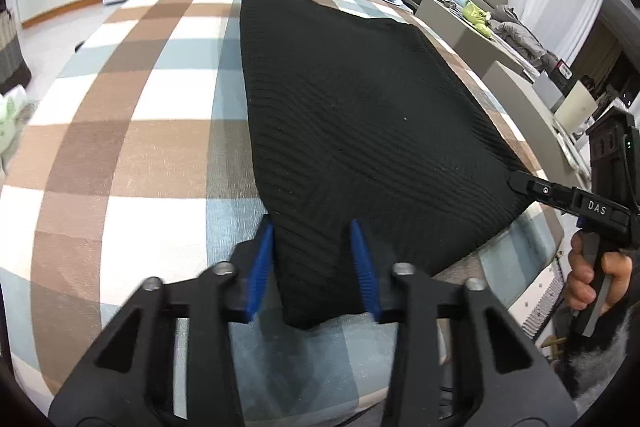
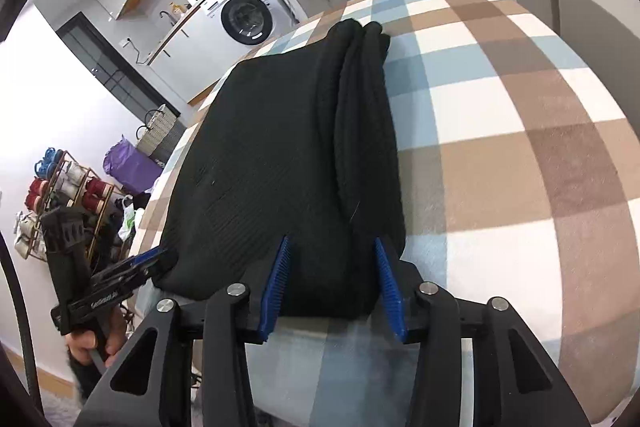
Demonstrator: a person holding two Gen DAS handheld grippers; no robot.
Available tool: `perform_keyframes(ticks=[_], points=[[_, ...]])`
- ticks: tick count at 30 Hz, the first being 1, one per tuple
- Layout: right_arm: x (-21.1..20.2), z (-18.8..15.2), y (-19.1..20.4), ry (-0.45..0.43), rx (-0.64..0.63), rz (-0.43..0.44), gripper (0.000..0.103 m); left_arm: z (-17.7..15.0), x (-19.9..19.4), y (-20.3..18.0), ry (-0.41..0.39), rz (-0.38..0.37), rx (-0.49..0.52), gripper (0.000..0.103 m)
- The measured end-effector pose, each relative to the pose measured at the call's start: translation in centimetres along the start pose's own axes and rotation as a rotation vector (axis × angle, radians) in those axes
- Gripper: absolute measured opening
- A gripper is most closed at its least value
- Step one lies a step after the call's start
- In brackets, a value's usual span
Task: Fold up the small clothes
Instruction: 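Lift the shirt end with both grippers and fold it toward the collar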
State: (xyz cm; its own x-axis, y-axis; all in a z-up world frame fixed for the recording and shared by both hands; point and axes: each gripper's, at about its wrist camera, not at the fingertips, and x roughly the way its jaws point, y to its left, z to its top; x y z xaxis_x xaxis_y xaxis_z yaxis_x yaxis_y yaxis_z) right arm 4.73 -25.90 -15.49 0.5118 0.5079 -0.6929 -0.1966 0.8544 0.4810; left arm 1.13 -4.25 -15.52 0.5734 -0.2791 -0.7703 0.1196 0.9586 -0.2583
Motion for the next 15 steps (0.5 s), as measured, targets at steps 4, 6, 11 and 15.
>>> perform_keyframes(ticks=[4,6,11,15], points=[[0.5,-0.2,0.7,0.004,-0.046,-0.029,0.033,0.3,0.1,0.0,-0.007,0.001,0.003,0.022],[1.0,0.0,0.7,0.009,-0.032,-0.023,0.026,0.7,0.4,0.0,-0.008,0.000,0.010,0.021],[2.2,0.8,1.0,-0.002,-0.011,-0.018,0.024,2.5,1.3,0.3,-0.027,0.040,0.032,0.021],[3.7,2.7,1.4,-0.012,-0.006,-0.031,0.024,5.1,2.7,1.6,-0.035,0.041,0.011,0.021]])
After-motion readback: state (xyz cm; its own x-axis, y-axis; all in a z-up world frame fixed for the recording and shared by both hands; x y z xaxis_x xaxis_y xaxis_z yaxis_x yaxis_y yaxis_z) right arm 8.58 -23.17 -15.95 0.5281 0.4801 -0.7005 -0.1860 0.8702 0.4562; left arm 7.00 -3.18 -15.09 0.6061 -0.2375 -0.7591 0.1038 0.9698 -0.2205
